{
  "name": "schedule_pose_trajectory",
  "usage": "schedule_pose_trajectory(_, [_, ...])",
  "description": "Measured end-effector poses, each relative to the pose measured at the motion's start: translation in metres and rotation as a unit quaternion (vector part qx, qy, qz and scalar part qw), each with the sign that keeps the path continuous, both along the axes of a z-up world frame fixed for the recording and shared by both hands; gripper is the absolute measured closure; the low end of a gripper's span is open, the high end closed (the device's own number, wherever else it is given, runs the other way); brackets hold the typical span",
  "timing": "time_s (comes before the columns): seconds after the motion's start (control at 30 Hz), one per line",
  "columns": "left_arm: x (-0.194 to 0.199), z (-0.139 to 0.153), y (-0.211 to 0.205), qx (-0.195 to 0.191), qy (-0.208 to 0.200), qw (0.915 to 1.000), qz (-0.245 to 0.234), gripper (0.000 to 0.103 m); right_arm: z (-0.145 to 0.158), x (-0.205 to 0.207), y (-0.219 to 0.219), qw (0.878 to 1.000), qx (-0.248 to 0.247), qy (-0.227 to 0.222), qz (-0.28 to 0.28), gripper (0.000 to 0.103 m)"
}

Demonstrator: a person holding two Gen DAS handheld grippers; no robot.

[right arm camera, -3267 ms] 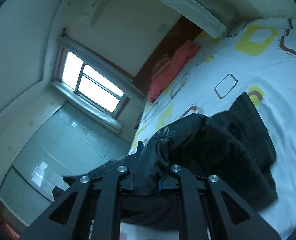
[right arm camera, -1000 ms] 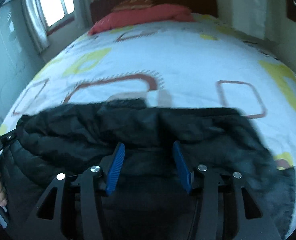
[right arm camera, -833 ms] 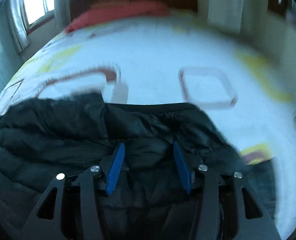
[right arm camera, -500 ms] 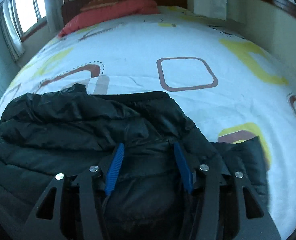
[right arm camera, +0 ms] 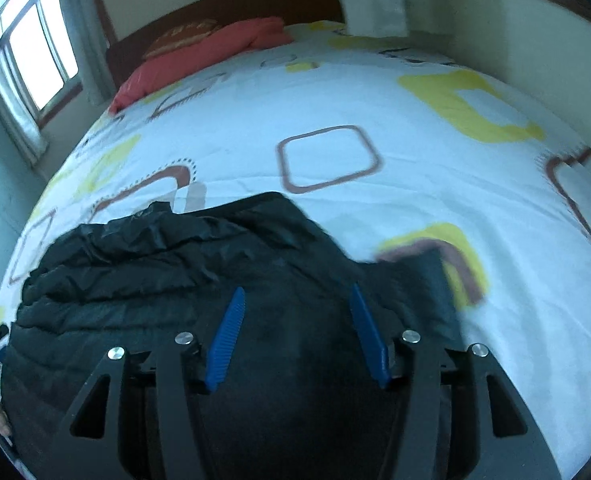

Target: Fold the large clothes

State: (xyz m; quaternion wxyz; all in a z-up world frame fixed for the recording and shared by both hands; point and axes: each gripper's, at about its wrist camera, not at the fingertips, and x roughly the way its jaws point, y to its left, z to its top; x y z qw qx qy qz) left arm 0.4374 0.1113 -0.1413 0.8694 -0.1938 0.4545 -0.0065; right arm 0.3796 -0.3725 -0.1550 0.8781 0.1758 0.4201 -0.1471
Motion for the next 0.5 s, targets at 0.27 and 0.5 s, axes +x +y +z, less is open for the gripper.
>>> schedule_pose_trajectory(0.27, [-0.104,-0.012,0.056,-0.068,0.012,0.9938,0.088,0.025,-0.001,-0.112,-0.028,0.996,0.067,-0.01,-0.054,0.043])
schedule_pose_trajectory(0.5, [-0.191,-0.032,0.061,-0.176,-0.017,0.9772,0.118,0.018,-0.04,-0.196,-0.016,0.974,0.202,-0.043,-0.09,0.036])
